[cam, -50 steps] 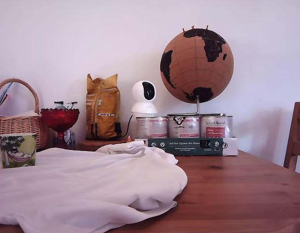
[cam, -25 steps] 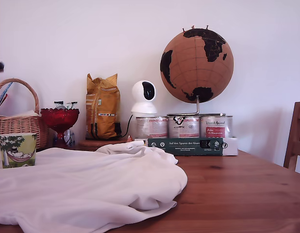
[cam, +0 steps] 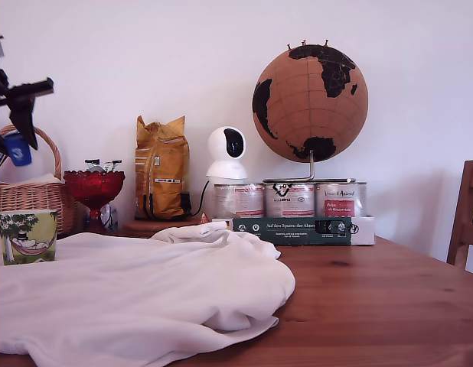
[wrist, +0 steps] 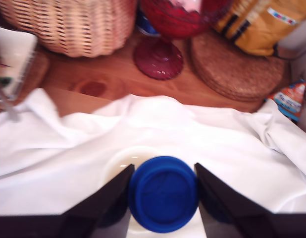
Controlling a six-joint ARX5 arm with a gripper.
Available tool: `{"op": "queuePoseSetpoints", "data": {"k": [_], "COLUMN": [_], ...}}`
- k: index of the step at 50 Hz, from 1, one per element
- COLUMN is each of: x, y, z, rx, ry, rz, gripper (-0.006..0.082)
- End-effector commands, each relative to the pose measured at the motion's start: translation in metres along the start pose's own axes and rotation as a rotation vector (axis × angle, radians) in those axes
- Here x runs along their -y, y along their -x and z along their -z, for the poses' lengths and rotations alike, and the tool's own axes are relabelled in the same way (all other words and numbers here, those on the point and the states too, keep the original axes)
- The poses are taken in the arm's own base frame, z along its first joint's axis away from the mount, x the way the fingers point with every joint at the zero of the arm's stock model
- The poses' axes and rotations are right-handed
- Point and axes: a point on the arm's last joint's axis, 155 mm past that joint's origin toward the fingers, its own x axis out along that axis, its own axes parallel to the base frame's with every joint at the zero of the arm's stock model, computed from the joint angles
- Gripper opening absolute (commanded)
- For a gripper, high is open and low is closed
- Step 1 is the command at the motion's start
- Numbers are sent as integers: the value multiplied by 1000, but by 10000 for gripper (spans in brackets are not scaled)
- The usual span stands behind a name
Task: Pick the blue coffee capsule and place it inside the green coffee cup
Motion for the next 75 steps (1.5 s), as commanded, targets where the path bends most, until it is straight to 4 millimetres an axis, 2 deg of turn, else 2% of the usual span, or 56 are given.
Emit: {"op": "queuePoseSetpoints", "data": {"k": [1,8,10,14,16,26,30,39,49,59,70,75], "x": [-9,-7,-7,-6,-6,-5,-7,-1,16,31,47,53], "y": [-19,-24,-25,-25,-25,-24,-24,-18,6,38,81,103], "z": [14,16,15,12,11,24,27,21,4,-7,-28,-38], "rx": [-44,-46,-39,-28,-27,-75,-89,-74,-16,26,123,175], "ry": [16,11,10,8,8,-4,-13,-61,-234,-309,-327,-347], "rz": [-16,-13,-11,-8,-8,-1,-8,0,28,46,68,76], "gripper": [60,71,126,333,409,630,638,588,333,134,-23,-24]}}
